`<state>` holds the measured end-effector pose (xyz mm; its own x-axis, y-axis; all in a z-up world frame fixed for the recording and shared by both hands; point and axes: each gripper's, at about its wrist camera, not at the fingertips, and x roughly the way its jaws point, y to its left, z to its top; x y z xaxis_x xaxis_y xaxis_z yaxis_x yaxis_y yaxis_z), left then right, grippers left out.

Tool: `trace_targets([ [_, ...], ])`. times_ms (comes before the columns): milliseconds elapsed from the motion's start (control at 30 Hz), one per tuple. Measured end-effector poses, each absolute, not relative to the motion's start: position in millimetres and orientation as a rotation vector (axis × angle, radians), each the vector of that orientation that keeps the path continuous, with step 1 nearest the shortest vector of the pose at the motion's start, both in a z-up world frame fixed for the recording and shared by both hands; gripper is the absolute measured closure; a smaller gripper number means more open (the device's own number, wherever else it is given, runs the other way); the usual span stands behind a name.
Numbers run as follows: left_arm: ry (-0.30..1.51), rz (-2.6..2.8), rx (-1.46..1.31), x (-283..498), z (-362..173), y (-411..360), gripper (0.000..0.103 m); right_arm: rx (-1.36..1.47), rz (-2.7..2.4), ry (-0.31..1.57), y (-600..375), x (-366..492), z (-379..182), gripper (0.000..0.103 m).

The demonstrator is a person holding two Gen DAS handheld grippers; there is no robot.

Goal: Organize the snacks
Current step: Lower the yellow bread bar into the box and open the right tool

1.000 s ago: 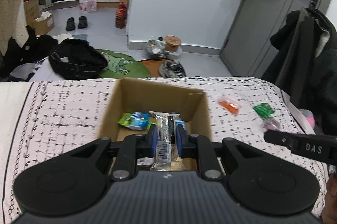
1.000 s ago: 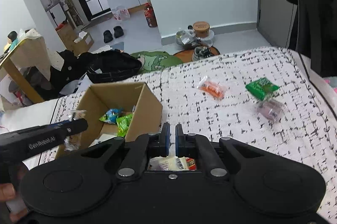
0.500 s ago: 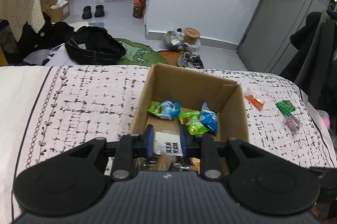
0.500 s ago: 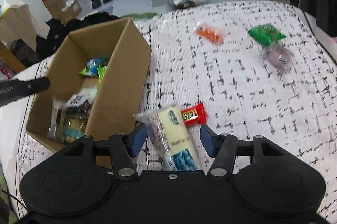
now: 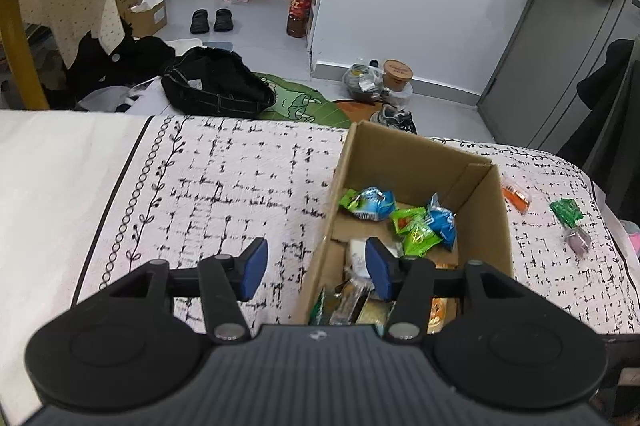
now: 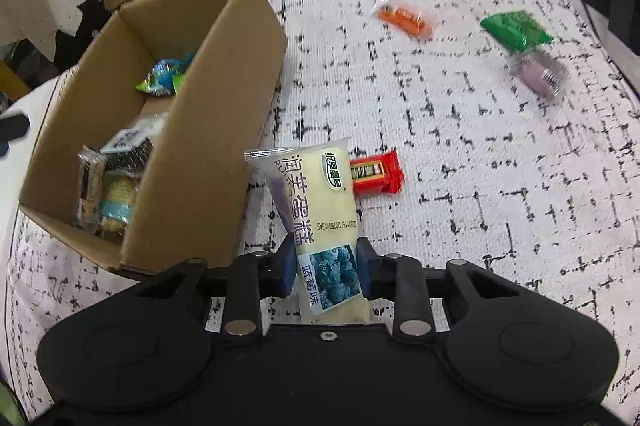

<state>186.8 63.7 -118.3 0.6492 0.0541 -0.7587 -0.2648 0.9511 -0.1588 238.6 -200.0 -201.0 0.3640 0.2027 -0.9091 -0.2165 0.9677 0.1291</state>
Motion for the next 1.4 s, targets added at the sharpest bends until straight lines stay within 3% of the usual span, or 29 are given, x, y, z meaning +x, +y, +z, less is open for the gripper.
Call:
trace_targets([
  [600,0.855,0.197,-0.310,161.7,-123.9,77.8,0.050,0.098,0.298,0.957,-186.3,251.3,-112.9,0.075],
  [1067,0.849,0.242,-0.298,145.8,-123.1,93.5,0.039,0.255,0.379,0.965,-146.8,257.4,-116.8,0.072],
  [1200,0.852,0.249,-0.297,145.0,-123.9,94.8,0.039,0.233,0.338,0.980,-148.9,253.6,-124.0,0.069],
  [1267,0.853,0.249,-0.293,145.8,-124.2,93.8,0.038,0.216,0.326,0.970,-155.2,250.6,-122.3,0.063],
  [1333,0.852,0.248,-0.291,147.5,-123.6,91.7,0.038,0.201,0.306,0.952,-163.7,247.9,-118.8,0.049],
  [1400,0.849,0.245,-0.291,150.0,-122.1,88.0,0.038,0.175,0.286,0.941,-172.0,246.6,-116.3,0.045],
])
